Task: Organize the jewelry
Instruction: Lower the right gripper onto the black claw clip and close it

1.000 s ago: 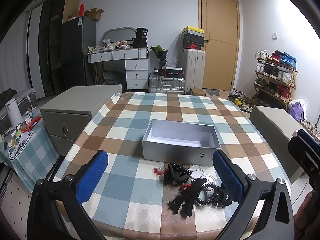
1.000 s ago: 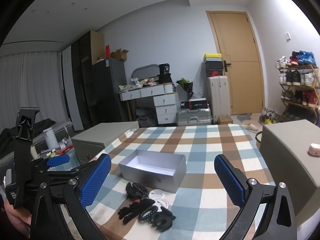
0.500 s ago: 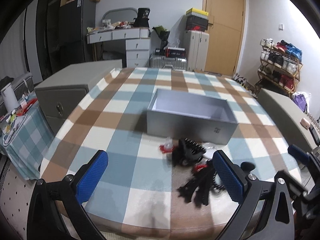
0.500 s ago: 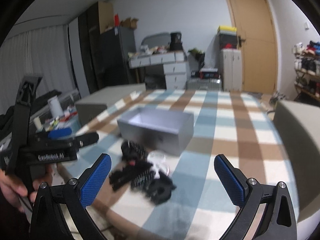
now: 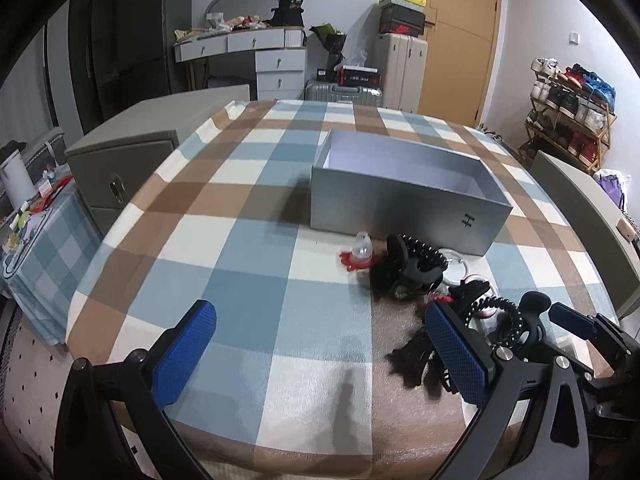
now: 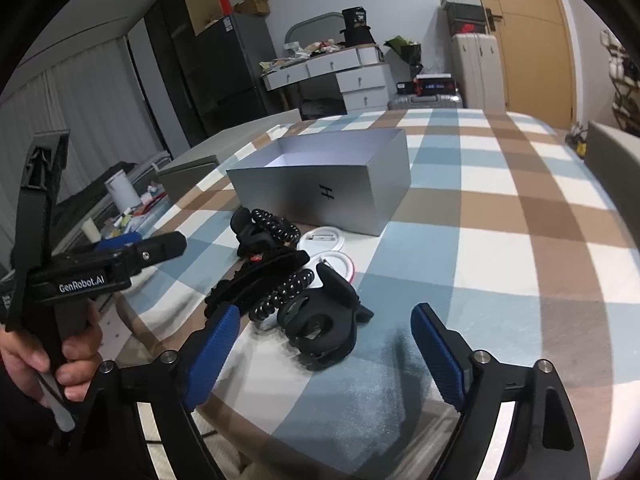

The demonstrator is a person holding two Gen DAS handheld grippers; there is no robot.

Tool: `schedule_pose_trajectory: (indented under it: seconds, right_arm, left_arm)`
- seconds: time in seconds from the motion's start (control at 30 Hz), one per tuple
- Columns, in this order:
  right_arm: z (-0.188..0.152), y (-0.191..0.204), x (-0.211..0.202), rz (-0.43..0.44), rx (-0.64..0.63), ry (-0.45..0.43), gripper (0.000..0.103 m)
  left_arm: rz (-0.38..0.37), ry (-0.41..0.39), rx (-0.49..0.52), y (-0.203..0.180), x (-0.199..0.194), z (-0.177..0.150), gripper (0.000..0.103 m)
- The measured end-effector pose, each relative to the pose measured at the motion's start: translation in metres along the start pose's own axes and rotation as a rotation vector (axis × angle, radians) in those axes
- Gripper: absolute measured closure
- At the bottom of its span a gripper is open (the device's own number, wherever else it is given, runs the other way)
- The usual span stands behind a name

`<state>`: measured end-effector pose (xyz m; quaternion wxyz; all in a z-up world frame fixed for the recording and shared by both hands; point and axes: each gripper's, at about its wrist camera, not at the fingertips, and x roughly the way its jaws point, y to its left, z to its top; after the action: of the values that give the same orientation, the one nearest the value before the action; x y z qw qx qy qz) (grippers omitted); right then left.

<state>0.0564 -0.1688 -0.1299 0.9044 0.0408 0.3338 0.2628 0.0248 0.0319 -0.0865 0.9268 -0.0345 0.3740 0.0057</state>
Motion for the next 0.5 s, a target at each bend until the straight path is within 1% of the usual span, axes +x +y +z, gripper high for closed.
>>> schedule_pose_trajectory:
  seconds: [0.13, 0.17, 0.2, 0.27, 0.37, 0.5]
  right_arm:
    - [-0.002, 0.002, 0.004, 0.025, 0.002, 0.014, 0.034]
    - [-0.003, 0.002, 0.005, 0.030, 0.000, 0.018, 0.041]
    - [-0.004, 0.002, 0.005, 0.040, -0.001, 0.021, 0.053]
    - [-0.006, 0.002, 0.006, 0.050, -0.001, 0.028, 0.066]
    - [-0.008, 0.000, 0.005, 0.058, -0.002, 0.016, 0.066]
    - [-0.008, -0.002, 0.000, 0.062, 0.001, -0.009, 0.066]
  left_arm:
    - [-0.002, 0.015, -0.002, 0.001, 0.002, 0.000, 0.001]
    - [0.001, 0.019, -0.003, 0.002, 0.003, 0.000, 0.001]
    - [0.005, 0.024, -0.005, 0.003, 0.004, 0.001, 0.001]
    - [0.011, 0.035, -0.012, 0.005, 0.007, 0.002, 0.001]
    - [0.018, 0.047, -0.018, 0.008, 0.010, 0.004, 0.001]
    - [-0.002, 0.060, -0.023, 0.012, 0.014, 0.010, 0.001]
